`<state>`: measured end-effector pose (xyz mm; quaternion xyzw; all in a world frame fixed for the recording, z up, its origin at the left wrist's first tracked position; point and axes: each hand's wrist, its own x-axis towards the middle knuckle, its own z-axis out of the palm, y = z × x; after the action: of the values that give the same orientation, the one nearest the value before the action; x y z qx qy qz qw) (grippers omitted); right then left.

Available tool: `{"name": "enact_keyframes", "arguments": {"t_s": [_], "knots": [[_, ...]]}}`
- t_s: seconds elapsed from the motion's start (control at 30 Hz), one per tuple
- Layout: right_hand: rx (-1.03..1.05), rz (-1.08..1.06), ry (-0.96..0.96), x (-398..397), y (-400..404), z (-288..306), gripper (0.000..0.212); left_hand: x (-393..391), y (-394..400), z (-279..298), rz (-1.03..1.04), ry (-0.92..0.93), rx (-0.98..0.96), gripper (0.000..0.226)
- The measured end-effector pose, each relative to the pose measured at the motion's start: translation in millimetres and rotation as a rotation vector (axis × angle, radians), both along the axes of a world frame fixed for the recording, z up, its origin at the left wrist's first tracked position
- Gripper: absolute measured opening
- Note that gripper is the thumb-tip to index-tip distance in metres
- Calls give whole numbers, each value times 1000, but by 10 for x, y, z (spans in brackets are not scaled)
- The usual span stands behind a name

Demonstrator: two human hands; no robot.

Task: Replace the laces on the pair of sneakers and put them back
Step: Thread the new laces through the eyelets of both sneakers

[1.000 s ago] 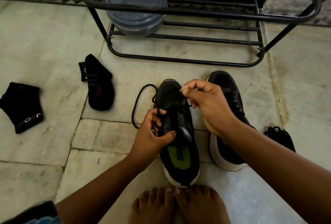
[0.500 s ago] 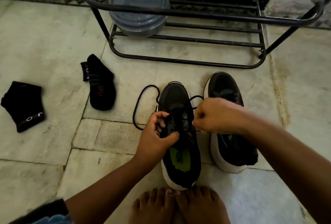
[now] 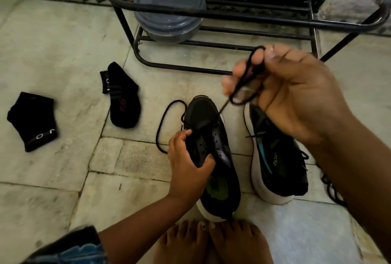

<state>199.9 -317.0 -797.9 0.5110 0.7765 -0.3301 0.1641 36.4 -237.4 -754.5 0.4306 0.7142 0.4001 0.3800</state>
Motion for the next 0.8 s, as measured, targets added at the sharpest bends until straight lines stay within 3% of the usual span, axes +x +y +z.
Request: {"name": "enact_keyframes", "arguments": {"t_s": [0.07,0.23,0.33,0.4,0.5,0.63,0.8], "knots": [[56,-5,-70,95,42,-35,25,-3,-6,-5,-25,59,-9,68],[78,7,-27,147,146,41,30,-9,6,-10,-56,95,-27,81],[-131,101,-43,-81,972,925,40,-16,5,-30,-69,80,-23,82],[32,306,104,-368,1627,1421,23,-17,1,-44,-61,83,-11,80],[-194,428,61,-380,1880,1778,12,-1,-7,-37,-66,83,16,79],[-379,542,62,-364,1685,1775,13,2,-25,-17,-83,79,30,78],[-467,599,48,-439,1601,1750,15,-2,-60,-29,-103,88,45,78]]}}
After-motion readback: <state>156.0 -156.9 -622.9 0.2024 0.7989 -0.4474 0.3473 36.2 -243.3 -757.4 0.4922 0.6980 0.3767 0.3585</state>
